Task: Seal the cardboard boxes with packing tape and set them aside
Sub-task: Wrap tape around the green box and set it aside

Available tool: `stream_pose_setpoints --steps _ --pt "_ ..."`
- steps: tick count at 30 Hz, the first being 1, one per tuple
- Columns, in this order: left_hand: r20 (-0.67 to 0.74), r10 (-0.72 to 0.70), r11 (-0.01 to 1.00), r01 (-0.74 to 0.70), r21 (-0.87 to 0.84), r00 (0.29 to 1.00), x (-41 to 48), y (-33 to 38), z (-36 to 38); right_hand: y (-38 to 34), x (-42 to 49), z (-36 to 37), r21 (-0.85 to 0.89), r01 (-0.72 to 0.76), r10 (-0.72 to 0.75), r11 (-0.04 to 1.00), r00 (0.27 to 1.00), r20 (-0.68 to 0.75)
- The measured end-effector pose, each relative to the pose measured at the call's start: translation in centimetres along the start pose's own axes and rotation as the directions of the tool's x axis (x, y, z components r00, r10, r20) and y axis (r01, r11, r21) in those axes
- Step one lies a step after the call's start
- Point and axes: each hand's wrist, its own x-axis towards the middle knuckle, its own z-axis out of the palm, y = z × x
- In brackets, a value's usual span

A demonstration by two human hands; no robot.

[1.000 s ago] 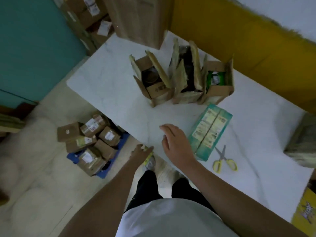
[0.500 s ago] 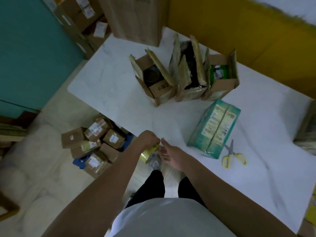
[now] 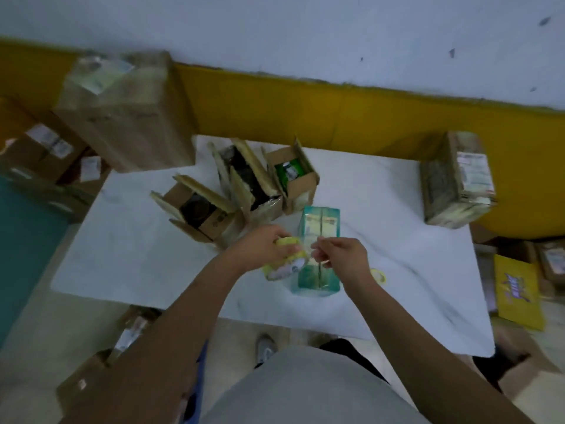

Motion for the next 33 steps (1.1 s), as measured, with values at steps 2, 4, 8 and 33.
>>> stream_pose_setpoints --steps 2,4,8,33 --pt "-0.009 0.066 0.979 -0.063 0.194 0.998 1.0 0.9 0.0 0.7 0.2 -2.2 0.098 -0.017 0.029 0.995 0.993 -0.118" --pt "-0.083 0.071 0.948 -0.042 0.317 0.994 1.3 0.5 -0.1 1.4 0.7 -4.5 0.228 -0.070 0.119 0.971 0.970 -0.211" --pt "-0.134 0.081 0.894 -0.012 0.449 0.988 2.0 -1.9 0.4 4.3 1.4 -7.1 0.269 -0.170 0.221 0.948 0.960 -0.172" --pt "0.055 0.104 0.811 -0.117 0.574 0.993 9.8 -3.8 6.4 7.4 3.5 -1.0 -0.722 0.069 -0.307 0.688 0.929 -0.204"
